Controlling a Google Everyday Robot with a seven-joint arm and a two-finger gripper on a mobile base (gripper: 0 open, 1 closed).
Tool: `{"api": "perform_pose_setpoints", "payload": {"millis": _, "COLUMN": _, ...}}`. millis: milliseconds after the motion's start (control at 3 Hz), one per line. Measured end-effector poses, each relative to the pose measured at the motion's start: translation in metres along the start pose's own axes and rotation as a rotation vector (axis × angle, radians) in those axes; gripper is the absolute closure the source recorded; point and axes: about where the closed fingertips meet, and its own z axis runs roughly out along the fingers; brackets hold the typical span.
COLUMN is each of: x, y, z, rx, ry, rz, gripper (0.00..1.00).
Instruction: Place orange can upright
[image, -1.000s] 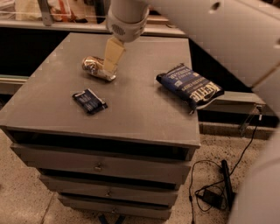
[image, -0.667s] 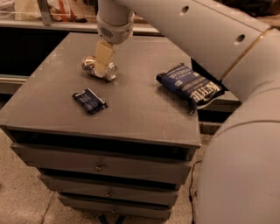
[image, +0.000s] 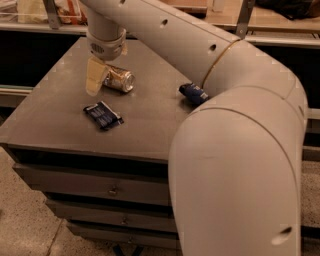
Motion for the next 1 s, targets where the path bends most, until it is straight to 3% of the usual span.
{"api": "perform_pose_setpoints", "payload": {"millis": 667, "x": -0.025, "y": -0.026, "z": 0.038, "rx": 0.011, "ry": 0.012, "rz": 0.048, "gripper": 0.00}}
{"api": "perform_pose_setpoints", "payload": {"millis": 1000, "x": -0.029, "y": -0.041, "z": 0.051, "rx": 0.022, "ry": 0.028, "rz": 0.084, "gripper": 0.15}}
